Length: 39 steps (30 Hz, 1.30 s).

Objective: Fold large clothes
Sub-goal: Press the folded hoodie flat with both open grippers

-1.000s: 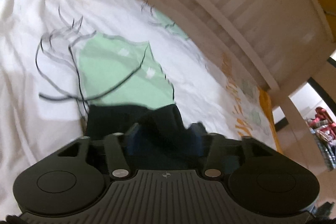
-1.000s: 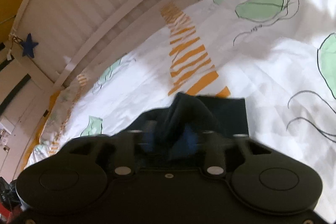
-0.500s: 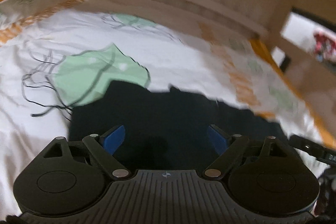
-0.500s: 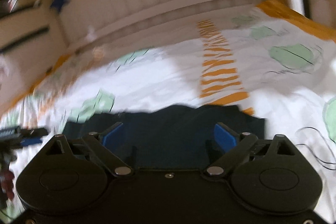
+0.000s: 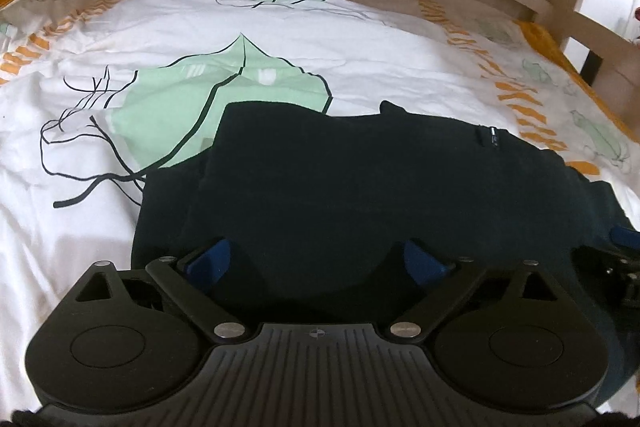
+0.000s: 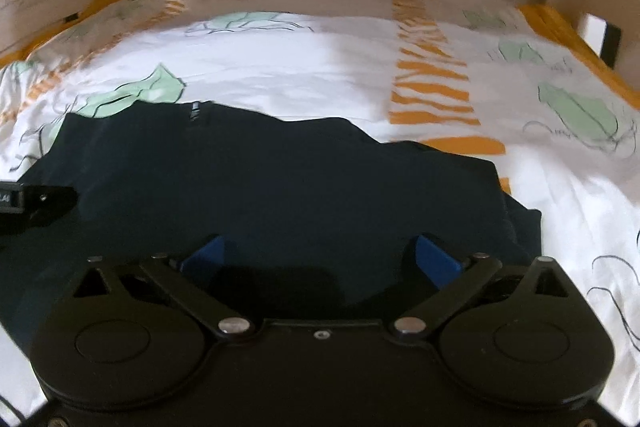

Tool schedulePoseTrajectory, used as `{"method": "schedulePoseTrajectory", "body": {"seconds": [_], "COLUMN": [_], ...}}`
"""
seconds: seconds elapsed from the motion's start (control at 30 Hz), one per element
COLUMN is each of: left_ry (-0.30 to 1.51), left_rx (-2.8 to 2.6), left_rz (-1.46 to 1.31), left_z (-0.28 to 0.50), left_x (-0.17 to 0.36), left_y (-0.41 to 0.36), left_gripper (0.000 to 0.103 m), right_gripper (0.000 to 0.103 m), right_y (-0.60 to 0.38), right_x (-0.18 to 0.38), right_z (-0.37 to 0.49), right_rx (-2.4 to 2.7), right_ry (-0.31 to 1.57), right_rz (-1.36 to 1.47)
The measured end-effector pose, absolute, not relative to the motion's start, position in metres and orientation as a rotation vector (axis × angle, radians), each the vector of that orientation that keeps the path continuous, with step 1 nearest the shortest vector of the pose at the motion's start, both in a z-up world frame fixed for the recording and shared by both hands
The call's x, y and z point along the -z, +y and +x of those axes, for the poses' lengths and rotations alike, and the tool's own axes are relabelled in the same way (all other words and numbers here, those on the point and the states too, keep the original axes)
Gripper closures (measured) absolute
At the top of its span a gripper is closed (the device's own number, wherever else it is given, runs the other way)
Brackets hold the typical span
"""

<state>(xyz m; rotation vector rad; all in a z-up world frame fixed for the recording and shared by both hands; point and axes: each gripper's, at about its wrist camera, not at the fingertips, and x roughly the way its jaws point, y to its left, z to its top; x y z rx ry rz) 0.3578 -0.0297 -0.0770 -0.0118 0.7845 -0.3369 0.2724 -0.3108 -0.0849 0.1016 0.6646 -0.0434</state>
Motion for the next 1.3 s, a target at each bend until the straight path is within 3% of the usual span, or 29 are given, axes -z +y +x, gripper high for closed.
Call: {"method": "schedulePoseTrajectory", "body": {"seconds": [0.3,0.53,0.8,1.3], "left_ry": [0.746,0.837,0.965,0.885], "left_rx": [0.348,0.327,0.405,0.514], "left_rz": [-0.12,-0.207,-0.324,-0.398], "left_z": [0.324,0.311,0.328,0.342], "left_x": [0.054,0.057,0.086,0.093], "left_y": [0.026,0.062,0.056,0.044], "left_gripper": [0.009,0.009,0.009,0.01], "right_gripper": [0.004,0.003,0.003,0.0], "right_y": [-0.363,-0.418,-0.437,-0.439], "right_x": [0.063,0.071,0.097,0.115], "right_z": [0.228,0.205,0.209,0.241], "right_rx": [0.016,0.076,-0.035,-0.188], "right_ry": [0.584,0.612,0.694,0.66], "right_rz": [0.286,0.418,0.599,0.714]}}
